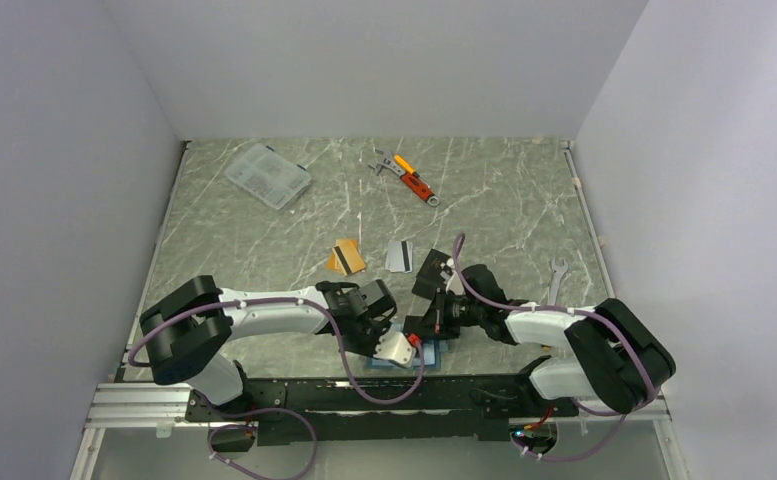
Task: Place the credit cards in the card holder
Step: Insert the credit card into the card holder.
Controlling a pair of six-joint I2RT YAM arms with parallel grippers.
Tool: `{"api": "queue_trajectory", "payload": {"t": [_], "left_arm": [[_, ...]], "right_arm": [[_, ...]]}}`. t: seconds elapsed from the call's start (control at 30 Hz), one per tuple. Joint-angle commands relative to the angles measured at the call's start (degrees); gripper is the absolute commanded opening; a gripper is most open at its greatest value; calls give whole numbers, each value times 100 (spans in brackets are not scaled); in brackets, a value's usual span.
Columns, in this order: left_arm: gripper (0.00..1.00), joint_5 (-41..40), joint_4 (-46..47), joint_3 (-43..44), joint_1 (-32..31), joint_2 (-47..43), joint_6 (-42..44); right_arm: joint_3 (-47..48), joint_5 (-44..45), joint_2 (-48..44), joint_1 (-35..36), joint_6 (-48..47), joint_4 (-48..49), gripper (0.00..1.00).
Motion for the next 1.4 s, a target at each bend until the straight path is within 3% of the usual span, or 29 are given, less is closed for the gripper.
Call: {"api": "queue_trajectory", "payload": {"t": [0.0, 0.93, 1.37], "left_arm": [[20, -101, 176, 61, -89, 242, 11], [14, -214, 204, 77, -216, 379, -15], [9, -285, 254, 4, -237, 351, -90]], "right_arm": [[-184, -44, -52, 91, 69, 268, 0], [-307, -665, 362, 282, 389, 1132, 0], [7, -599, 273, 323, 264, 128, 0]]}}
